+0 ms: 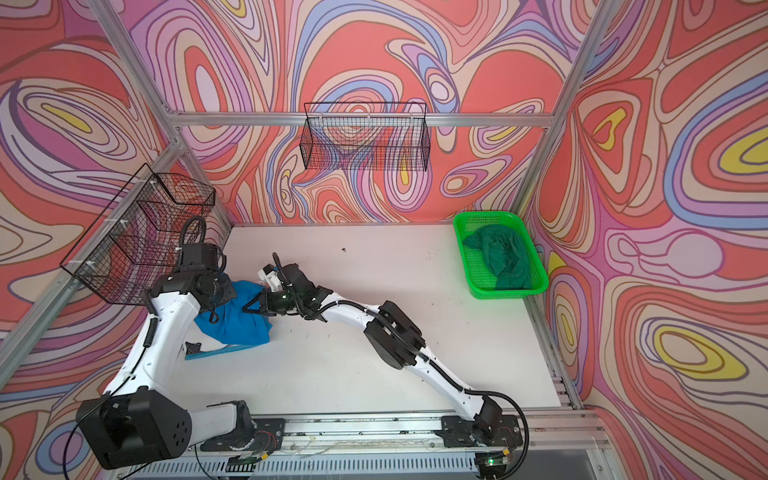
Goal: Fold and stack the t-shirts
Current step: 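Lift the blue shirt with both grippers and carry it toward the white shirt, then lower the blue shirt onto the folded white shirt with both grippers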
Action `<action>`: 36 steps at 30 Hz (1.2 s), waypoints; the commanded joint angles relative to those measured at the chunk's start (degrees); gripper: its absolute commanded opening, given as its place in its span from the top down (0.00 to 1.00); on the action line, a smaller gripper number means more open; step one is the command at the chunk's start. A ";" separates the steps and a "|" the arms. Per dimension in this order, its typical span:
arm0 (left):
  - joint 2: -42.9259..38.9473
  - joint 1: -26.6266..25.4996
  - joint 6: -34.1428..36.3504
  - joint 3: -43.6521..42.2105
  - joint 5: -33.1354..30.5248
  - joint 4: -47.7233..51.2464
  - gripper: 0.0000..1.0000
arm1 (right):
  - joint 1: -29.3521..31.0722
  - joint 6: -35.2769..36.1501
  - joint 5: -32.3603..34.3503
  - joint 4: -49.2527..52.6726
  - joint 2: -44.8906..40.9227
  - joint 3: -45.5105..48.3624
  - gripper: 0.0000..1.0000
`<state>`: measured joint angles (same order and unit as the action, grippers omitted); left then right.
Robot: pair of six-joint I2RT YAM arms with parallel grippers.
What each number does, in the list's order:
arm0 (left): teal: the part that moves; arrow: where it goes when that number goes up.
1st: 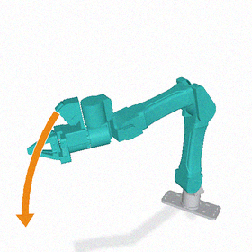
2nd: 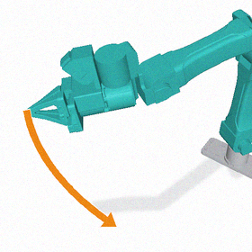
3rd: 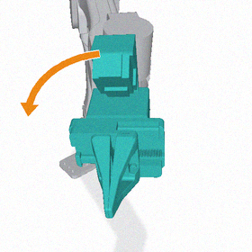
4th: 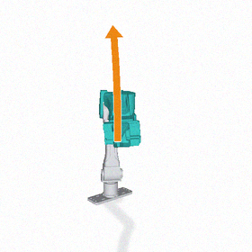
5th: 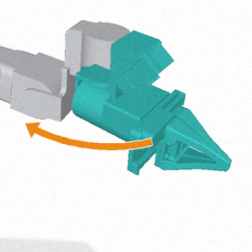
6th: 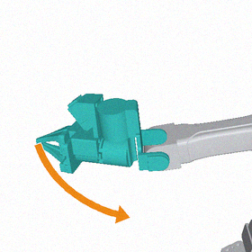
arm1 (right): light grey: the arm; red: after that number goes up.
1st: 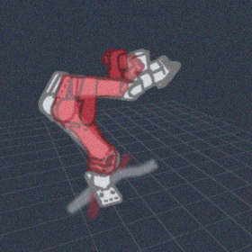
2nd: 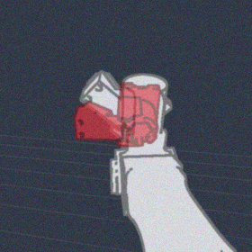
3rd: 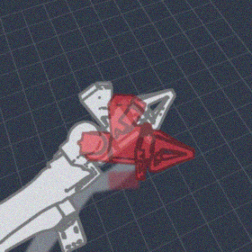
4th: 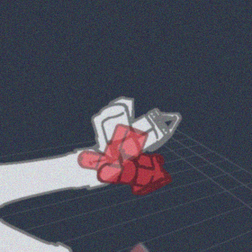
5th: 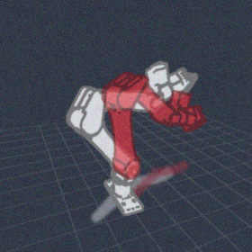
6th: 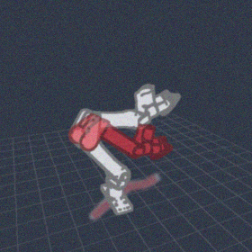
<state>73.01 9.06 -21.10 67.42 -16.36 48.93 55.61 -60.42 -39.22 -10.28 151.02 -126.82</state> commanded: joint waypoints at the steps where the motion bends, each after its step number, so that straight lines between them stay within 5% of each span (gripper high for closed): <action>1: -0.89 1.12 0.58 -1.11 -5.06 -5.40 1.00 | 0.64 -2.10 -0.04 -4.67 0.91 -2.99 1.00; 10: 0.34 2.10 1.59 -8.09 -8.33 -14.68 1.00 | 1.12 -4.87 1.42 -6.55 5.85 -8.52 1.00; 22: 3.63 4.52 -1.41 -6.74 -13.59 -13.51 1.00 | 2.04 -5.09 4.03 -5.83 9.55 -11.95 1.00; 29: 7.87 5.76 -3.18 -5.02 -11.22 -12.76 1.00 | 2.36 -5.14 6.82 -5.41 10.59 -12.13 1.00; 34: 10.55 8.28 -5.57 -2.68 -6.20 -11.01 0.86 | 2.31 -5.96 8.65 -6.21 11.73 -12.22 1.00; 36: 11.35 8.71 -6.34 -1.71 -5.32 -10.18 0.73 | 2.31 -6.46 9.30 -6.50 12.38 -12.75 1.00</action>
<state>83.79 16.49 -24.10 62.54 -22.63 38.87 57.52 -65.54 -31.62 -14.66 161.12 -137.16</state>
